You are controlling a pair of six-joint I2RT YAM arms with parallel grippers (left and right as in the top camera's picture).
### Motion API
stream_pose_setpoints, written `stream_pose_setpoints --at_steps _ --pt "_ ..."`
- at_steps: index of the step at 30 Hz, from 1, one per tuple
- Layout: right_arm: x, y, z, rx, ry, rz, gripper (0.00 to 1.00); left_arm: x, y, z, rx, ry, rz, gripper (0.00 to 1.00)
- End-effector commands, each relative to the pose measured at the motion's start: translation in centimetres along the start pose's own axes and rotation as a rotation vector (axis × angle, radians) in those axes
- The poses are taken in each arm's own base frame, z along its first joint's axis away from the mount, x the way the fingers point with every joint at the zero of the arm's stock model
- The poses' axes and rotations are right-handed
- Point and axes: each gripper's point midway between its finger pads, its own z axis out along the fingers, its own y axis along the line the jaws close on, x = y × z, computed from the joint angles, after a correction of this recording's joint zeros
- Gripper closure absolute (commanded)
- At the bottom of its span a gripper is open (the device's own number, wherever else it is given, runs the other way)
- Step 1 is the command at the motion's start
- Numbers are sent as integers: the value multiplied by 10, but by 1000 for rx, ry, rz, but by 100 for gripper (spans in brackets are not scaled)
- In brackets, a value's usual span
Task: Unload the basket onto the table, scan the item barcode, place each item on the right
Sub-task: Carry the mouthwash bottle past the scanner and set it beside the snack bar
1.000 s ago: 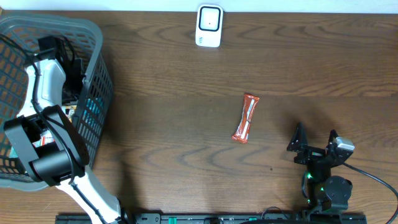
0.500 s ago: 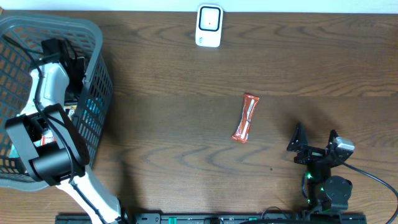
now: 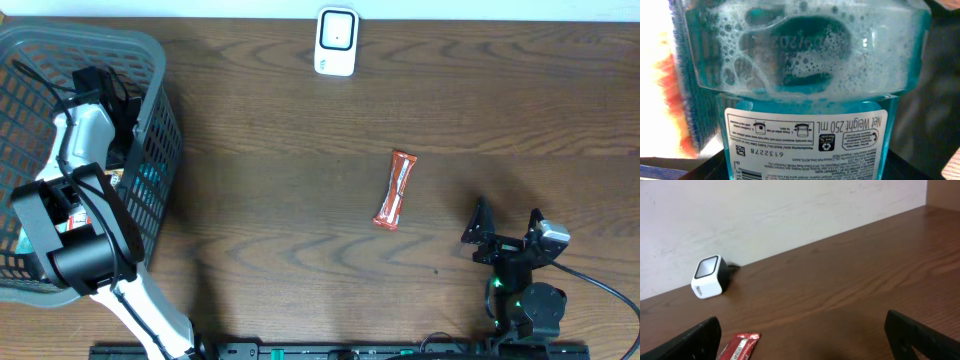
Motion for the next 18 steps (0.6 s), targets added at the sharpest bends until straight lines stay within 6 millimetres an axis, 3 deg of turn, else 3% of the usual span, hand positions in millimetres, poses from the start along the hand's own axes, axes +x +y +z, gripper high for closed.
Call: stream_pose_setpoints --at_steps 1,8,13,18 --pt "1 1 0 -5 1 2 1 23 -2 24 12 94 -2 48" --pt "1 1 0 -5 1 2 1 -4 5 -25 -30 -45 -10 49" --pt "1 1 0 -5 1 2 1 -22 20 -89 -73 -217 -44 49" --pt "1 1 0 -5 1 2 1 -24 37 -154 -106 -376 -127 49"
